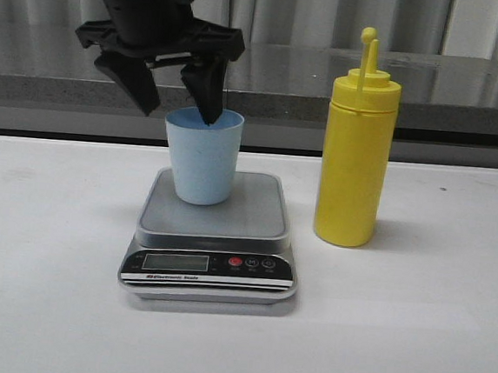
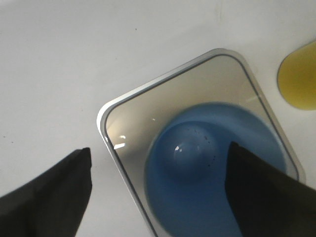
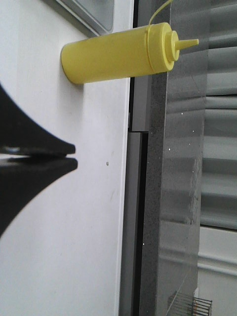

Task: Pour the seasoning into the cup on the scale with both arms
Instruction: 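Open the left gripper to release the cup and lift away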

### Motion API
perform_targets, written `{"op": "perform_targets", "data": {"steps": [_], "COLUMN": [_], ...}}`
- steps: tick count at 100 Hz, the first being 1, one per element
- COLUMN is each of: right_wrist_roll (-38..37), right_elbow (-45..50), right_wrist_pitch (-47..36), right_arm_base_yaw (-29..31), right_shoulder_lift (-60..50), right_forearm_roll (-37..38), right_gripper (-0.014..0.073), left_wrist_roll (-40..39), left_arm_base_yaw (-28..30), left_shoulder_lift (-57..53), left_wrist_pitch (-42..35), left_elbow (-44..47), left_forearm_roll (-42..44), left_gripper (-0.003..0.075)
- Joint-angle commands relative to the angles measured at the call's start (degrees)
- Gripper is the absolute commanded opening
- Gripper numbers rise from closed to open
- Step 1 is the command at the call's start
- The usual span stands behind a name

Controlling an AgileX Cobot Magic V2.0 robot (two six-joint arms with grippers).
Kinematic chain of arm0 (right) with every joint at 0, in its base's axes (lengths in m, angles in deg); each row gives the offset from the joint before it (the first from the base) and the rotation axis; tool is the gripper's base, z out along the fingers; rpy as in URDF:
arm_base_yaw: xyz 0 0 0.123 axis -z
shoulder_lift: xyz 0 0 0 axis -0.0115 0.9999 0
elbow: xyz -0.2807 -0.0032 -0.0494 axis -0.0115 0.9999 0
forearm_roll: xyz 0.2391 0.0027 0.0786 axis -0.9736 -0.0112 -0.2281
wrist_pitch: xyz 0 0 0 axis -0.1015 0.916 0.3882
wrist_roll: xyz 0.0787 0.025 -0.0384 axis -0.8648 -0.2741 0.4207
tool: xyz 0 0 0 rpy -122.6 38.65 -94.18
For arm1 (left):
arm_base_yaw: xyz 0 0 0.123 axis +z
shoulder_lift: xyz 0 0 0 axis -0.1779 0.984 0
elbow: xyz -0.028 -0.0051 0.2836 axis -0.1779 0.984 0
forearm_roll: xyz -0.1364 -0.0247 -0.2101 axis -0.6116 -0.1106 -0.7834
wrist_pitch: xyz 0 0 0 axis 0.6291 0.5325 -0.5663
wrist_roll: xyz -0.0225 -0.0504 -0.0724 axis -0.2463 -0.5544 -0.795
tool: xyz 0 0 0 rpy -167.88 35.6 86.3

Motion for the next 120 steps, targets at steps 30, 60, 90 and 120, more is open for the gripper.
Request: {"op": "perform_targets", "data": {"steps": [30, 60, 90, 120], "right_wrist_roll": [0.2, 0.2, 0.2, 0.2], "right_elbow": [-1.2, -1.2, -1.2, -1.2], "right_wrist_pitch": [-4.7, -4.7, -4.7, -4.7], "right_arm_base_yaw": [0.4, 0.4, 0.4, 0.4], "right_shoulder_lift": [-1.2, -1.2, -1.2, -1.2], "right_forearm_roll": [0.1, 0.1, 0.1, 0.1], "right_gripper": [-0.0069, -0.0069, -0.0069, -0.0069], "left_wrist_roll": [-6.4, -13.8, -13.8, -13.8], "left_arm_base_yaw": [-0.2, 4.0, 10.8, 11.9], "left_shoulder_lift": [-13.2, -26.5, -43.0, -59.8], "left_wrist_pitch": [-6.7, -13.4, -21.8, -26.5], "left_elbow": [0.9, 12.7, 30.4, 45.9], "left_forearm_roll": [9.1, 19.3, 18.6, 15.7], "left_gripper": [0.0537, 0.0537, 0.0537, 0.0536]}}
